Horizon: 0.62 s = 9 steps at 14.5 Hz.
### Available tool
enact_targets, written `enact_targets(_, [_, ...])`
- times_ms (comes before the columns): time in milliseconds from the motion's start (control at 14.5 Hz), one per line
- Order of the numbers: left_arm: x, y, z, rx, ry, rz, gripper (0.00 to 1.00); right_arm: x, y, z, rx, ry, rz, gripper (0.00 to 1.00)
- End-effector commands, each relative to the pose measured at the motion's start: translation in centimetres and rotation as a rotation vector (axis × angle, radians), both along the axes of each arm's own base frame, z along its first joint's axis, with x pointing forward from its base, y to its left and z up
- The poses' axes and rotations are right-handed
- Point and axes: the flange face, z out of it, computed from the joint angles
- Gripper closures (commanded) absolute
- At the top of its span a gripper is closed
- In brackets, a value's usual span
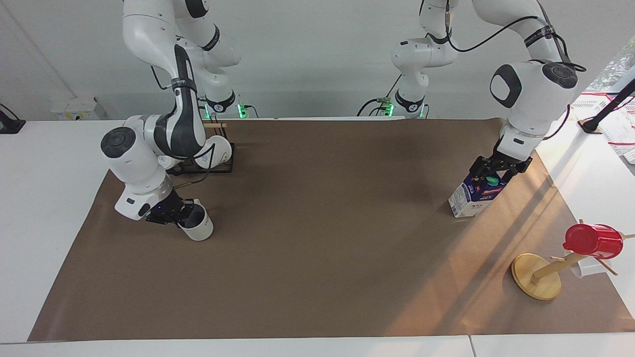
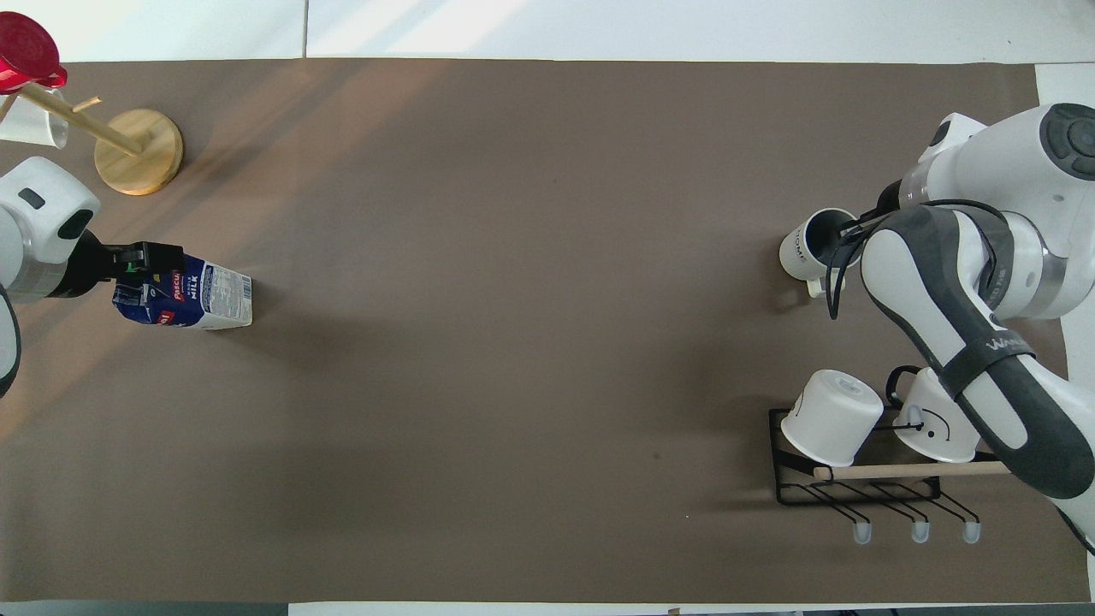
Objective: Place cup and milk on table
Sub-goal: 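Grasp the milk carton with the left gripper while the right gripper lifts the mug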
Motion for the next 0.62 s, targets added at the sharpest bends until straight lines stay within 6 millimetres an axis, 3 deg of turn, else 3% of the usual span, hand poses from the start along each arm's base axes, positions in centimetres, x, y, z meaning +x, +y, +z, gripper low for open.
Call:
enact_targets(0, [-0.4, 0.1, -0.2, 0.001, -0.015, 0.008, 0.0, 1.5, 0.4, 5.2, 0.017, 0.007, 0.016, 1.0])
enact_targets(207, [-0.2, 0.1, 0.1, 0.001, -0.023, 0.01, 0.0, 2.5, 6.4, 8.0, 0.018, -0.014, -0.028, 1.0])
enact_targets(345, [0.0, 0.1, 0.5, 0.002, -0.034, 0.01, 0.06, 2.3, 12.6, 8.4, 0.017, -0.028, -0.061, 1.0])
enact_targets(414, [0.1, 0.1, 0.8, 0.002, -0.038, 0.011, 0.2, 2.0, 15.5, 8.5, 0.023, -0.035, -0.096, 1.0])
enact_targets(483, [0.1, 0.1, 0.9, 0.002, -0.04, 0.011, 0.5, 1.3, 19.0, 8.1, 0.016, -0.031, -0.117, 1.0])
enact_targets(552, [0.0, 0.1, 0.9, 0.002, -0.04, 0.011, 0.88, 0.6, 21.9, 6.9, -0.001, -0.019, -0.119, 1.0])
